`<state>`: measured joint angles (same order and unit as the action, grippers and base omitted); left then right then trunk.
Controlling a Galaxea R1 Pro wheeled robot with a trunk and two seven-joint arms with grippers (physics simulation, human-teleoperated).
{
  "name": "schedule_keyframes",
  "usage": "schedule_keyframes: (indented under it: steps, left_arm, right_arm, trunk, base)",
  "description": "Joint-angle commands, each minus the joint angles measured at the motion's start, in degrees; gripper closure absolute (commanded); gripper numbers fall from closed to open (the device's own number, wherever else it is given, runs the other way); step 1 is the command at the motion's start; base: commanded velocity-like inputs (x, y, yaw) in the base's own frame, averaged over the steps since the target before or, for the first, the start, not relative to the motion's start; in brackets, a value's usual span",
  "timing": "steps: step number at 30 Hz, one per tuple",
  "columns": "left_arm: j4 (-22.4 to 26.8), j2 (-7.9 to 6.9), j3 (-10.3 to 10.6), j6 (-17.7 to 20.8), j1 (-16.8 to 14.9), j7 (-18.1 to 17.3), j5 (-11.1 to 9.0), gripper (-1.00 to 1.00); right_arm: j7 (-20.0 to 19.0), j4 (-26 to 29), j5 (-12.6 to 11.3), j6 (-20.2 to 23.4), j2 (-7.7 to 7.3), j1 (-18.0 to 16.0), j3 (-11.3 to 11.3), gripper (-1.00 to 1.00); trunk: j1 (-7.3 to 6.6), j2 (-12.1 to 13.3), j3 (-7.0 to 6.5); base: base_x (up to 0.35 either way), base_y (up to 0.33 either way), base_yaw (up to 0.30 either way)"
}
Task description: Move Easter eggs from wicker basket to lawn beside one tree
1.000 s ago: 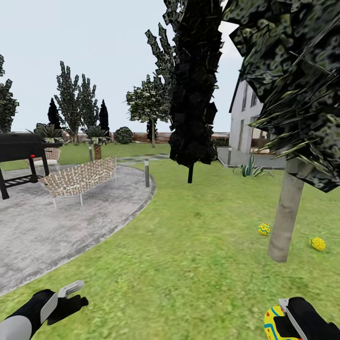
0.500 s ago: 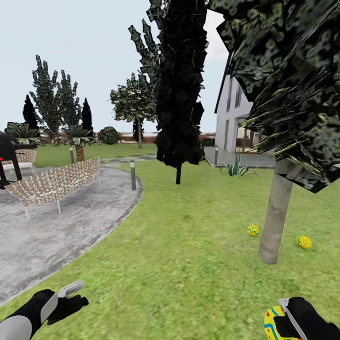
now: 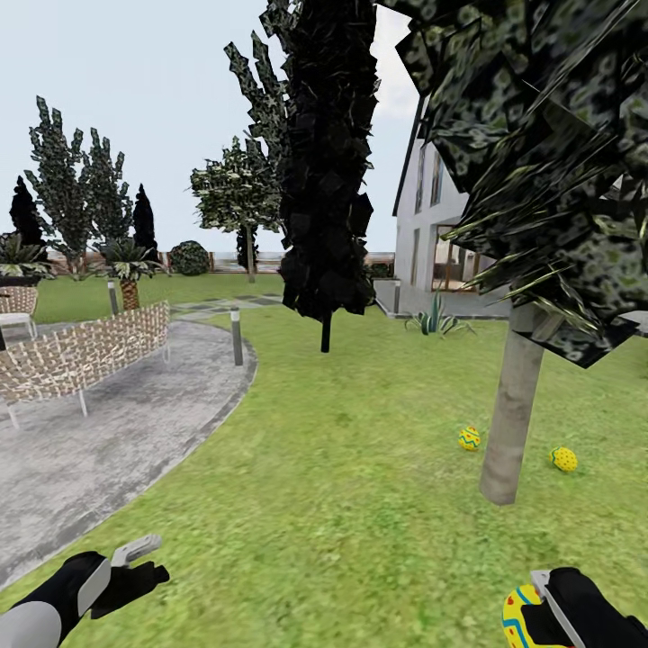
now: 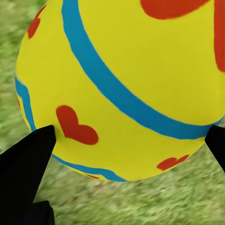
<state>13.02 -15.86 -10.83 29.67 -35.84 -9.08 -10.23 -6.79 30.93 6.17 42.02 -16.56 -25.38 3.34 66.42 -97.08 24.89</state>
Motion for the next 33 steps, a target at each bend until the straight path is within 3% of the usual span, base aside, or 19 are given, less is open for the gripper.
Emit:
schedule_keyframes:
  steps: [1, 7, 19, 33]
  left_arm:
    - [0.1, -0.03, -0.1, 0.4, 0.0, 0.0, -0.5, -1.0]
    - [0.1, 0.04, -0.1, 0.4, 0.0, 0.0, -0.5, -1.0]
    - [0.1, -0.12, -0.1, 0.5, 0.0, 0.0, -0.5, -1.0]
    - [0.1, -0.05, -0.1, 0.5, 0.0, 0.0, -0.5, -1.0]
  right_arm:
    - [-0.5, 0.1, 0.6, 0.3, 0.03, 0.0, 0.3, 1.0]
    - [-0.5, 0.2, 0.6, 0.3, -0.01, 0.0, 0.3, 1.0]
    - [-0.6, 0.2, 0.5, 0.3, 0.26, 0.0, 0.3, 1.0]
    - [-0.5, 0.1, 0.7, 0.3, 0.56, 0.0, 0.2, 1.0]
  trunk:
    - [0.0, 0.0, 0.07]
    - [0.0, 0.0, 0.07]
    - [0.0, 0.0, 0.03]
    - [0.0, 0.0, 0.05]
  base:
    - [0.136, 0.0, 0.0]
    - [0.298, 0.0, -0.041]
    - [0.327, 0.019, -0.259]
    - [0.327, 0.083, -0.012]
